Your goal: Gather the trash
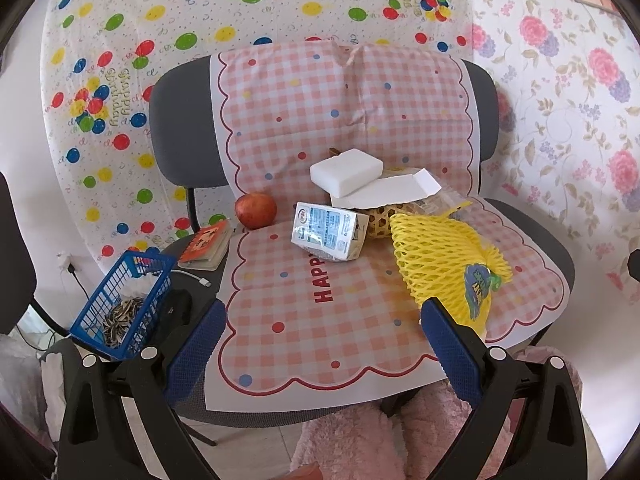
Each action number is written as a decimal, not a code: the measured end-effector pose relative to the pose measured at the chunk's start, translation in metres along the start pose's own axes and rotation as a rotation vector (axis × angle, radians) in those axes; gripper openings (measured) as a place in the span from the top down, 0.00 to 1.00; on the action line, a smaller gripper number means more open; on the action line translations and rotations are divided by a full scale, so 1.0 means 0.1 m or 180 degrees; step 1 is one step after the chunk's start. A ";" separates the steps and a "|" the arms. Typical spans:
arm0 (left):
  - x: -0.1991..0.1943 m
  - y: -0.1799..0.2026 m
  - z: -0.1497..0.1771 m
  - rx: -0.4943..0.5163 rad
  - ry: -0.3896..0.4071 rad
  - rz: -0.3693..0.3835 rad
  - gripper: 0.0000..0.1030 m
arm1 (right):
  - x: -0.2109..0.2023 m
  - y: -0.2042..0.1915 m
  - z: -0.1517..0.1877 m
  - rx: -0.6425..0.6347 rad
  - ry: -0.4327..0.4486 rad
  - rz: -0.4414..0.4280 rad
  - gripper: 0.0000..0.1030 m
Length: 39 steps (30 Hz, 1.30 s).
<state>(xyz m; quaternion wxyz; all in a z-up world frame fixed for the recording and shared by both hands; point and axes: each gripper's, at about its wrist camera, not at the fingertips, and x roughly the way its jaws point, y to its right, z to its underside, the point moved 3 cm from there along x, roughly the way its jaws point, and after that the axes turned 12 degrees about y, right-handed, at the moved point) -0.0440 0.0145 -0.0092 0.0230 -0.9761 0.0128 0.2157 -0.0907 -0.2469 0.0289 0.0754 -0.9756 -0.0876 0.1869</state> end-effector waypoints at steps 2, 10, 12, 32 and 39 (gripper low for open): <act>0.00 -0.01 0.01 0.0002 0.0001 -0.0006 0.06 | 0.01 -0.01 -0.01 0.0007 -0.0001 0.0008 0.06; 0.03 -0.01 -0.01 0.0008 0.0002 -0.0001 0.06 | 0.01 -0.02 0.02 -0.0007 0.0021 0.0011 0.06; 0.04 -0.03 -0.01 0.0009 0.0007 -0.0006 0.06 | 0.00 -0.02 0.03 -0.0021 0.0026 0.0022 0.06; 0.04 -0.06 -0.02 0.0006 0.0001 -0.0022 0.06 | 0.06 -0.06 0.06 -0.0033 0.0020 0.0026 0.06; 0.04 -0.06 -0.02 0.0009 -0.0002 -0.0020 0.06 | 0.05 -0.04 0.06 -0.0039 0.0022 0.0031 0.06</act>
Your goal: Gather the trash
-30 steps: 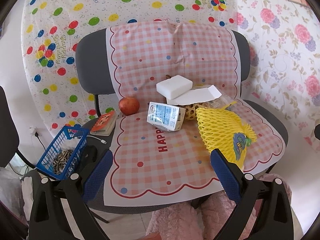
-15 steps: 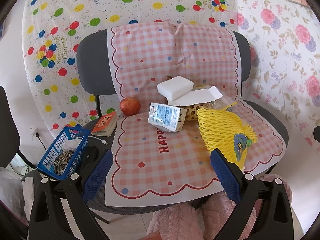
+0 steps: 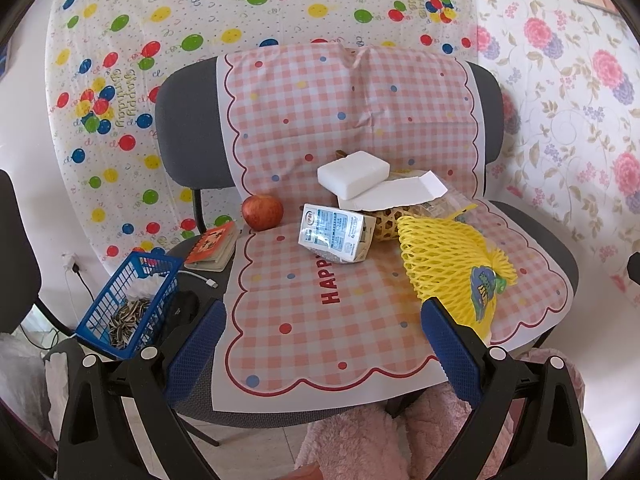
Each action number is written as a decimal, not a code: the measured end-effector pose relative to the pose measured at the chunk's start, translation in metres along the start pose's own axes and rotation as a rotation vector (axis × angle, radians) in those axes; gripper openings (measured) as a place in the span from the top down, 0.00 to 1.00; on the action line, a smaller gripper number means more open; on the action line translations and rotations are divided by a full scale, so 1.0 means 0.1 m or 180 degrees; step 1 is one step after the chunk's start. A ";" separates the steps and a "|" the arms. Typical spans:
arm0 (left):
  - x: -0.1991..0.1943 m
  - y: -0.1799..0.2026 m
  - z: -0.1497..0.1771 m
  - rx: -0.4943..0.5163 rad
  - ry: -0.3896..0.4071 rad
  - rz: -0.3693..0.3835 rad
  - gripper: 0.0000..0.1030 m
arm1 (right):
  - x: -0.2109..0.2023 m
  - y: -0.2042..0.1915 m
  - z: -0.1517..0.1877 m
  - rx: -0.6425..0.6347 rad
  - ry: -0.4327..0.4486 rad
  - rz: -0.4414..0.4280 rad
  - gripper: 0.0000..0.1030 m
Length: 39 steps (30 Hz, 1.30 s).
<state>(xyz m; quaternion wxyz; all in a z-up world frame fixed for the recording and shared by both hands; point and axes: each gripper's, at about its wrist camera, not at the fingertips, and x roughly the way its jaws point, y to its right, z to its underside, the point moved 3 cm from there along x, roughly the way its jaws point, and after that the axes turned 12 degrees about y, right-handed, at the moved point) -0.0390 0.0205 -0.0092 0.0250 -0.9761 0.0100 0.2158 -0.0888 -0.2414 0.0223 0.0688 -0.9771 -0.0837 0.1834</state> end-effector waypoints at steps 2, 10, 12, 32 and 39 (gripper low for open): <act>0.00 0.00 0.00 0.0000 0.0002 -0.0003 0.06 | 0.01 0.00 0.00 0.0002 -0.0001 -0.0002 0.06; 0.00 -0.01 0.00 0.0002 -0.0004 -0.0009 0.06 | 0.01 -0.01 0.01 -0.0008 0.0002 0.0009 0.06; -0.01 -0.03 0.00 -0.0004 -0.0004 -0.0017 0.06 | 0.01 -0.01 0.02 -0.0014 0.0001 0.0020 0.06; 0.26 -0.21 0.31 -0.0018 -0.0217 -0.0169 0.07 | 0.44 -0.27 0.30 -0.0070 0.0036 -0.0084 0.06; 0.48 -0.35 0.45 -0.0176 -0.0325 -0.0096 0.07 | 0.84 -0.82 0.54 -0.0615 -0.0225 -0.0159 0.06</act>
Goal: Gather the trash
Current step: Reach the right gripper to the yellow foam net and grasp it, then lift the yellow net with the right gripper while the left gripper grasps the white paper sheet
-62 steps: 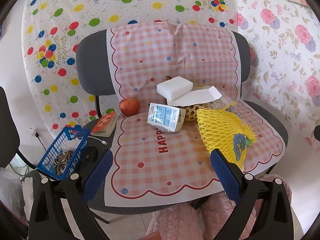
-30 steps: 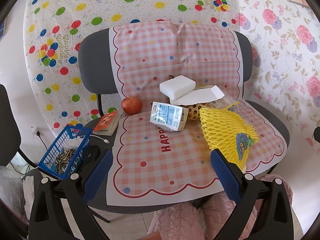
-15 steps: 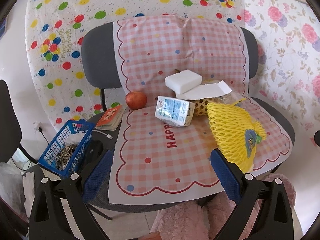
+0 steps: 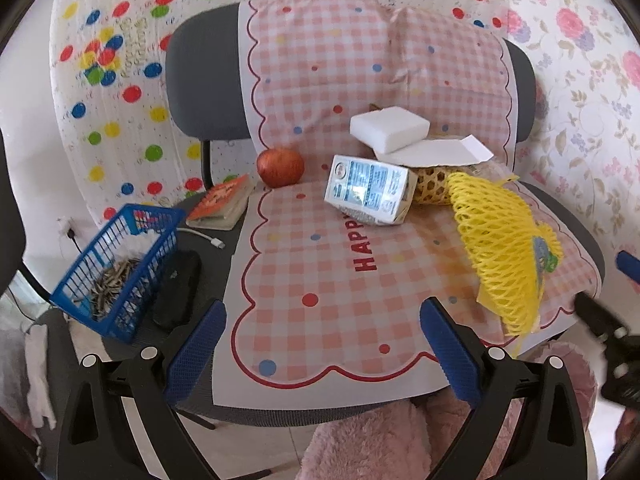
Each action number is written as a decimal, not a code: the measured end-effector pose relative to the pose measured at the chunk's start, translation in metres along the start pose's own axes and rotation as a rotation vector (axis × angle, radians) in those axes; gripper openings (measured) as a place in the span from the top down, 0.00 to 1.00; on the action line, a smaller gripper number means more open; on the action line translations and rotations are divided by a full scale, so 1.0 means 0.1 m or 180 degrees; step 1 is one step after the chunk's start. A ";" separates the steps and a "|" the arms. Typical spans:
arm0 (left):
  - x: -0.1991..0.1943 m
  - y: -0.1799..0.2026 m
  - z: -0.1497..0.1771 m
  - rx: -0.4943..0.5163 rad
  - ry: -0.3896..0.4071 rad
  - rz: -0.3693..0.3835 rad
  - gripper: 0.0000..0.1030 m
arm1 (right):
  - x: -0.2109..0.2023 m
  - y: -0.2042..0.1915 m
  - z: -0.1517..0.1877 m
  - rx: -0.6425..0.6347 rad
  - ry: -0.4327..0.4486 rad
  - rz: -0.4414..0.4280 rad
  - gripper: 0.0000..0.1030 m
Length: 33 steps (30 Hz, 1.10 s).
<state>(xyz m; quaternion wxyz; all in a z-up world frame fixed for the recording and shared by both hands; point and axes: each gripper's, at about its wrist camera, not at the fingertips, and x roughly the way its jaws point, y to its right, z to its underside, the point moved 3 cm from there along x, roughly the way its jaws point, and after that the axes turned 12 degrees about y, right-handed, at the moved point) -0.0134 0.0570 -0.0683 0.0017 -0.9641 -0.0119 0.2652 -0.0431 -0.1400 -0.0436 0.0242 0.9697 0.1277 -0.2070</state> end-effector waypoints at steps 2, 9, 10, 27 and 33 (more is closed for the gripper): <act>0.07 -0.02 0.02 -0.0020 -0.0017 0.0011 0.07 | 0.12 -0.10 0.00 -0.0093 -0.0036 0.0013 0.06; 0.31 -0.11 0.07 -0.0136 -0.0095 0.0059 0.07 | 0.61 -0.28 0.04 -0.0462 -0.0139 0.0353 0.06; 0.34 -0.13 0.08 -0.0143 -0.0102 0.0059 0.07 | 0.69 -0.30 0.06 -0.0508 -0.0171 0.0382 0.06; 0.48 -0.13 0.11 -0.0074 -0.0185 0.0094 0.07 | 1.02 -0.14 -0.01 -0.0540 -0.0198 0.0683 0.65; 0.42 0.00 0.07 -0.0008 -0.0143 0.0146 0.07 | 0.66 0.44 -0.24 0.0039 0.0138 0.0706 0.87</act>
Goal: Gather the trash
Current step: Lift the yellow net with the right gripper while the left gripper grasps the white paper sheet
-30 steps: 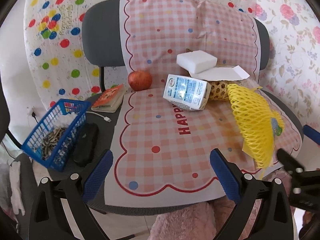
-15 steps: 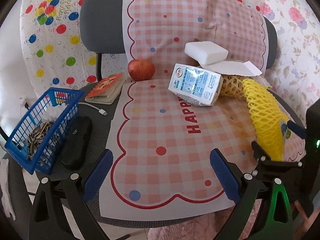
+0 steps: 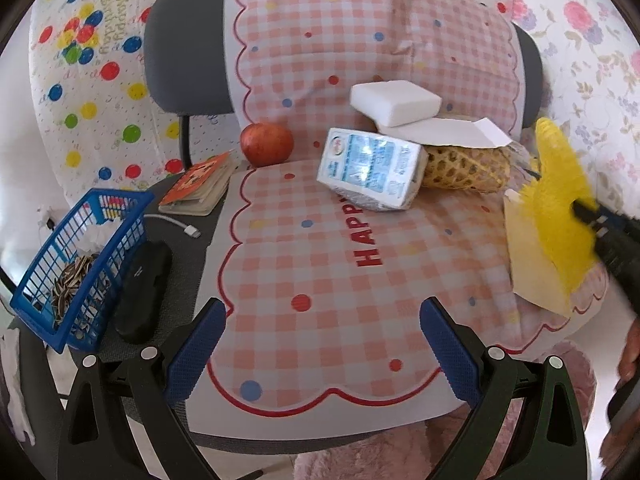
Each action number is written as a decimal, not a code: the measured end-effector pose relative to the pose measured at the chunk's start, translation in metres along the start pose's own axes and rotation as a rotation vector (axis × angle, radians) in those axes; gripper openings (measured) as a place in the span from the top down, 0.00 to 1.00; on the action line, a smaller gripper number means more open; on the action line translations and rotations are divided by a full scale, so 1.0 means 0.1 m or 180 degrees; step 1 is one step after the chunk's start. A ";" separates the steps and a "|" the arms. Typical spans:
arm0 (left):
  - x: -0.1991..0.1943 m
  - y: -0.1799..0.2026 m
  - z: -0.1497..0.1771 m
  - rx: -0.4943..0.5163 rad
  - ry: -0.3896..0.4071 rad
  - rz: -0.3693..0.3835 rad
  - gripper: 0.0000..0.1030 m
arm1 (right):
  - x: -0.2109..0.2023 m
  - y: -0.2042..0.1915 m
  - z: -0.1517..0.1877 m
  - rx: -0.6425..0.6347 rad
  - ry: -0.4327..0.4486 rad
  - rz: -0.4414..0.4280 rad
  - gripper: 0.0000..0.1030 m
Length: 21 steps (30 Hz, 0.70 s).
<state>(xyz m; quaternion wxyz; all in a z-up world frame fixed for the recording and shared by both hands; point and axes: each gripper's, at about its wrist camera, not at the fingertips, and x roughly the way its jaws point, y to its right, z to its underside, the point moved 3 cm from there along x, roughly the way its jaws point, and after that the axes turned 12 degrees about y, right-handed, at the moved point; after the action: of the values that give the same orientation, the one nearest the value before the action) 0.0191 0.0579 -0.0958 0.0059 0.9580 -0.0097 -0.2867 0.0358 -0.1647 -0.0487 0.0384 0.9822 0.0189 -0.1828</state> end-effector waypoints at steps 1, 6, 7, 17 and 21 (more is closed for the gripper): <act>-0.01 0.03 -0.01 0.0012 0.0015 0.0020 0.07 | -0.04 0.15 -0.03 0.0139 0.0056 -0.0010 0.87; -0.01 0.30 -0.04 0.0061 0.0014 0.0225 0.08 | -0.18 0.78 -0.05 0.0827 0.0260 -0.0242 0.89; 0.00 0.39 -0.04 0.0099 0.0007 0.0305 0.09 | -0.24 0.91 -0.05 0.0923 0.0341 -0.0208 0.89; 0.18 1.49 0.07 0.0559 -0.0131 0.0976 0.09 | -0.75 1.46 0.06 0.0974 0.0635 0.0059 0.89; 0.30 1.82 0.09 0.0638 -0.0226 0.1092 0.09 | -0.78 1.50 0.20 0.0920 0.0627 0.0084 0.89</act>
<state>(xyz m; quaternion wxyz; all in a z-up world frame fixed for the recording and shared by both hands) 0.0362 -0.1246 -0.1166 -0.0411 0.9274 -0.2015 -0.3126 -0.0365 -0.3179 -0.0290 -0.1030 0.9908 -0.0168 -0.0860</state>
